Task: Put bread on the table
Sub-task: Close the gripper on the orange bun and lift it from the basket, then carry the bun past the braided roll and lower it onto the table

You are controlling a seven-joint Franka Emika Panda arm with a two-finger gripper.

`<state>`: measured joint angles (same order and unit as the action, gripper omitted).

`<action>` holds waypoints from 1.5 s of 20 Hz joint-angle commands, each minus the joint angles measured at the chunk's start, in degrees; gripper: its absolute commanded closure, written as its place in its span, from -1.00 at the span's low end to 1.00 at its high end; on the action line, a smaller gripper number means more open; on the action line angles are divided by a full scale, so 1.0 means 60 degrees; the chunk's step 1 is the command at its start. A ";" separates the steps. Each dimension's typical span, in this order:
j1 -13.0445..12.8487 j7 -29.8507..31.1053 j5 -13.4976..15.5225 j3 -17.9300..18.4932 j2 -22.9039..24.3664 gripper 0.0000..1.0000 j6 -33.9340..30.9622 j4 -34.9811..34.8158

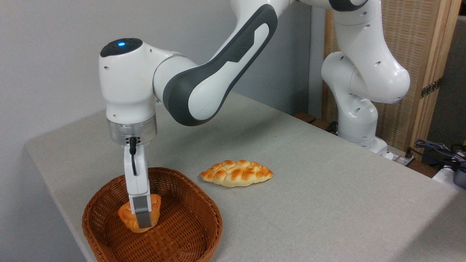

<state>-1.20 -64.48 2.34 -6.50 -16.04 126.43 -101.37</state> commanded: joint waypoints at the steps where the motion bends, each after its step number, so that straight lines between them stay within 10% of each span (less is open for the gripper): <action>1: 0.0024 -0.0211 0.0108 -0.0044 0.0081 0.46 0.0139 -0.0098; 9: 0.0038 -0.0153 0.0240 -0.0044 0.0227 0.42 -0.0006 -0.0068; 17: 0.0725 -0.0341 0.0592 0.0467 0.2129 0.19 -0.2098 0.0064; 22: 0.1531 -0.2710 0.0518 0.0541 0.3652 0.16 -0.3551 -0.1367; 25: 0.1708 -0.4146 -0.0005 0.0542 0.4342 -0.05 -0.3596 -0.2818; 27: 0.1708 -0.5258 -0.0986 0.0542 0.4402 -0.61 -0.3611 -0.3202; 30: 0.1694 -0.6273 -0.1196 0.0542 0.4373 -0.73 -0.3669 -0.3480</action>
<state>9.22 -96.30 -2.99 -3.36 8.84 104.36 -119.54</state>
